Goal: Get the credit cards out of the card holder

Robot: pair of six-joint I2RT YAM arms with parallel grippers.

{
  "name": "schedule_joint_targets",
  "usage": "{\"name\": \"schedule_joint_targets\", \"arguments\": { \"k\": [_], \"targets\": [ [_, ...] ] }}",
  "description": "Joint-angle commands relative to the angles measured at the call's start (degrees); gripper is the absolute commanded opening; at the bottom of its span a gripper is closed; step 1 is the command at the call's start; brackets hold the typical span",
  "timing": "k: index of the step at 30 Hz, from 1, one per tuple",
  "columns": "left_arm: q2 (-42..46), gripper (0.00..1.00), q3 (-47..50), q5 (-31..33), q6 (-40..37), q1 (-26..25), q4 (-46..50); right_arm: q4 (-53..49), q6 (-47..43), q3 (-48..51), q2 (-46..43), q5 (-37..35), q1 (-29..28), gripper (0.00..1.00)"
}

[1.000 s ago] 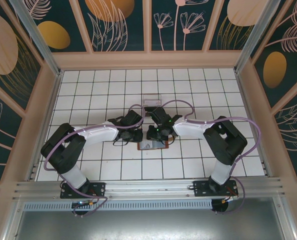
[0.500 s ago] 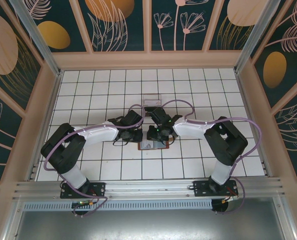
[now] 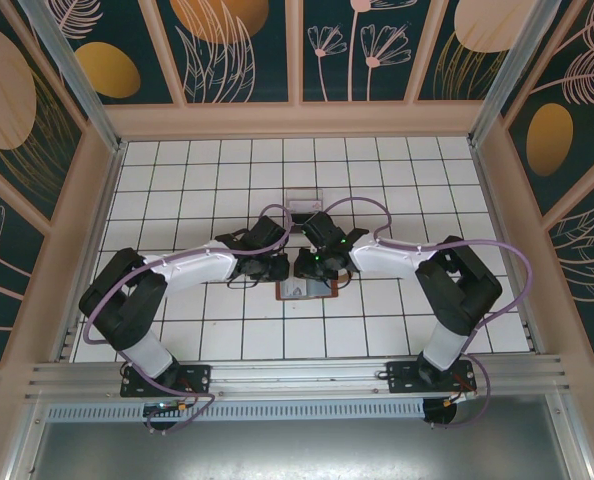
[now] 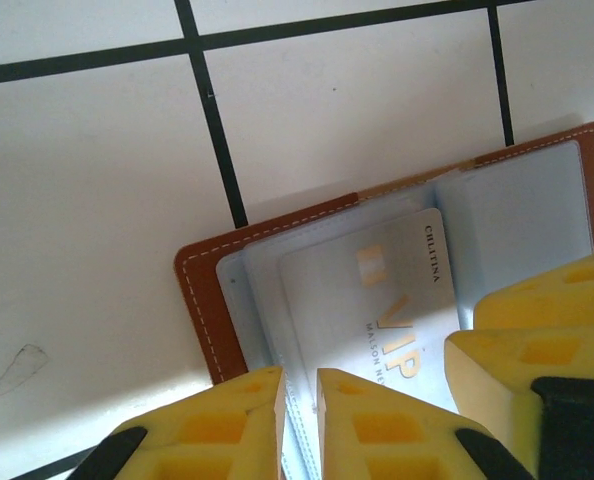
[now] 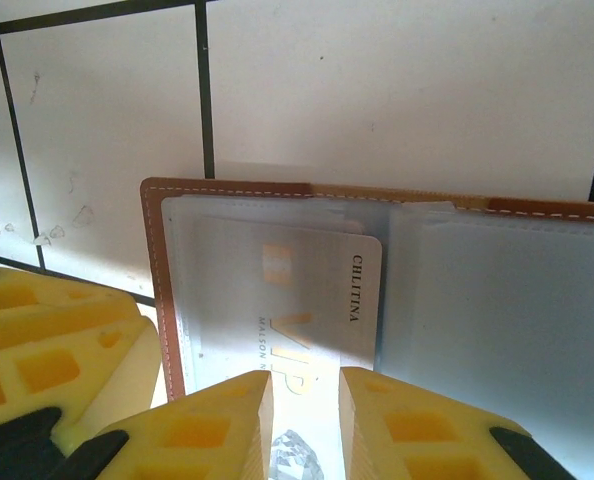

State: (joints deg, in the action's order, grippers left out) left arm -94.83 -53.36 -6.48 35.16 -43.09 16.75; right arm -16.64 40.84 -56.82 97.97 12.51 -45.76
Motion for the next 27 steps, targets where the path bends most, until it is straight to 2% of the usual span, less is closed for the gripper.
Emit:
{"name": "schedule_joint_targets", "arguments": {
  "k": [1, 17, 27],
  "targets": [
    [-2.51, 0.18, -1.32, -0.21, -0.21, -0.40, 1.46, 0.71, -0.33, 0.98, 0.11, 1.04, 0.41, 0.25],
    [-5.19, 0.18, 0.28, 0.22, -0.53, -0.39, 1.62, 0.78, -1.26, 2.28, 2.51, -0.23, 0.56, 0.28],
    [-5.16, 0.17, 0.72, -0.23, -0.29, -0.41, 1.39, 10.35, 0.64, 7.12, 1.16, 7.13, 2.01, 0.28]
  ]
}}
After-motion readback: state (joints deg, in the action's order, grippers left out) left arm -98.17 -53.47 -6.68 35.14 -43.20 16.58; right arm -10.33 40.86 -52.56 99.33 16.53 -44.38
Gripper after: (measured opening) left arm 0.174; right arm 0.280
